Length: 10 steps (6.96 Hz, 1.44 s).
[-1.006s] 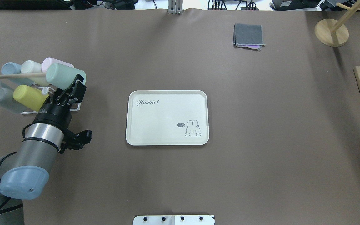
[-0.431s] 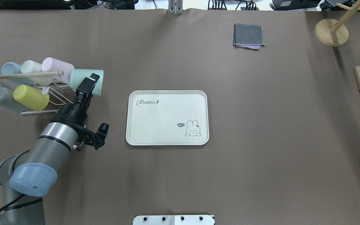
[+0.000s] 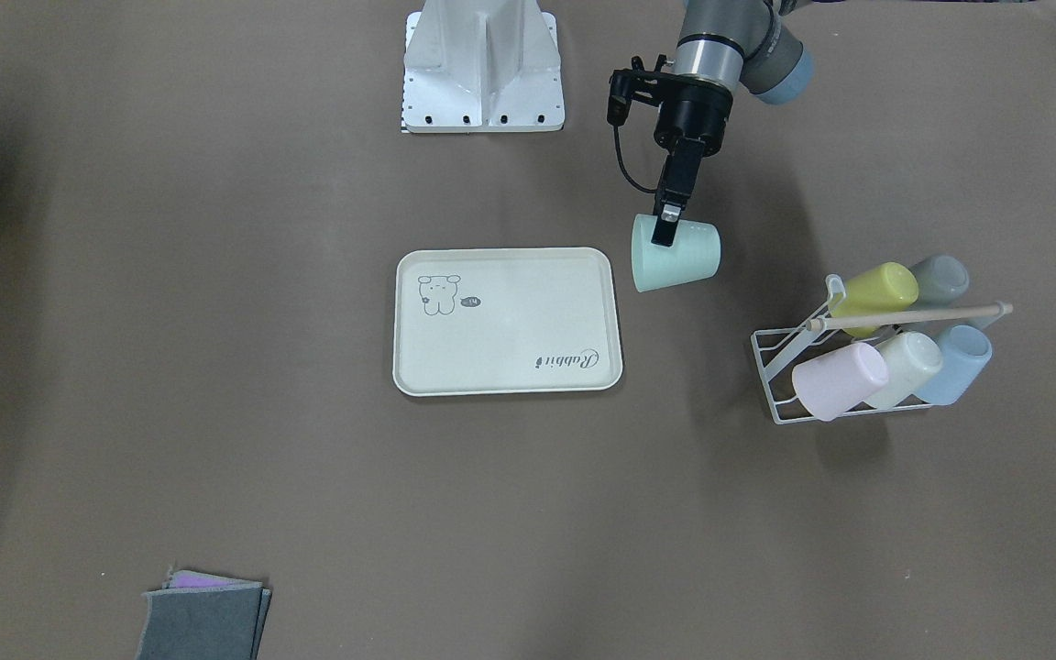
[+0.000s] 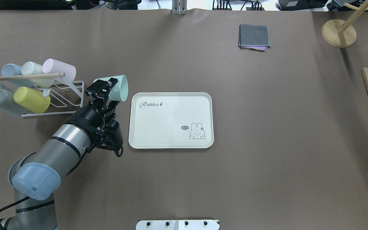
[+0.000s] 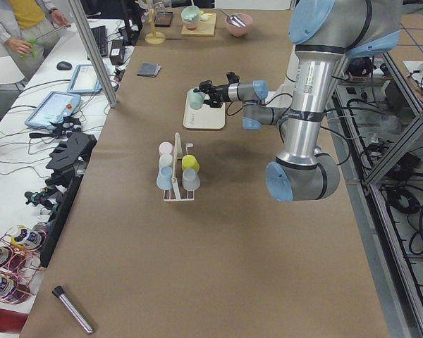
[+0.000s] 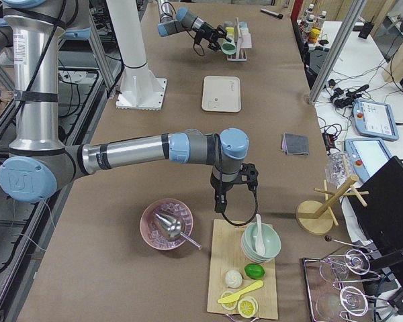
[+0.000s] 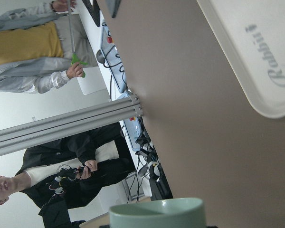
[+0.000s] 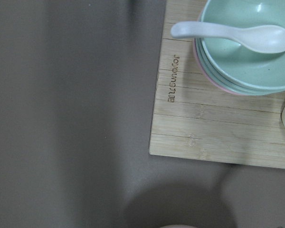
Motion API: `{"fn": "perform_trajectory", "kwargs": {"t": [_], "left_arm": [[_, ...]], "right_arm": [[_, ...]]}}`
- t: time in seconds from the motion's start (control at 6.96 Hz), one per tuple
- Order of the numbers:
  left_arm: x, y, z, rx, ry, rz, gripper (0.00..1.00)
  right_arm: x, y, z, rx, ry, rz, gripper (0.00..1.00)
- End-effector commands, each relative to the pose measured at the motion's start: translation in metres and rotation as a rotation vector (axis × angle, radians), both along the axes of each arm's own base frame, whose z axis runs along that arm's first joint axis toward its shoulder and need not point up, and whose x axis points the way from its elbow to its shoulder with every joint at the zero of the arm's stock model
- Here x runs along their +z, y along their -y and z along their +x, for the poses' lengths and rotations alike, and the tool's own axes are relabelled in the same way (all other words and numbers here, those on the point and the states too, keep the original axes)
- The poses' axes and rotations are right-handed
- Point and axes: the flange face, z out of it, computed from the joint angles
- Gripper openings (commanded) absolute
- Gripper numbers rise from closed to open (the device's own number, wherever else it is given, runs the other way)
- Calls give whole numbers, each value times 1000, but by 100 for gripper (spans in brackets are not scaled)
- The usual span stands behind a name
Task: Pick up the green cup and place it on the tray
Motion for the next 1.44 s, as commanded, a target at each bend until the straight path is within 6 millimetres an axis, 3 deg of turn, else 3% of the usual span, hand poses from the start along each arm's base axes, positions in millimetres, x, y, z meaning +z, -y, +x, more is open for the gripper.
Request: {"fn": "perform_trajectory", "kwargs": {"t": [0.0,0.14,0.29,0.57,1.29], "left_arm": [[-19,-3,8,72,-215,-84,65],[-24,-1,10,71,-216,-79,64],[-16,3,18,67,-191,-82,64],[-38,5,29,69,-134,-13,64],[-34,9,49,70,-126,-27,62]], "right_arm": [[0,-1,0,-1,1,0,99],[1,-1,0,-1,2,-1,99],[0,-1,0,-1,2,0,99],[0,-1,0,0,2,-2,100],[10,-12,1,-1,2,-21,99]]}}
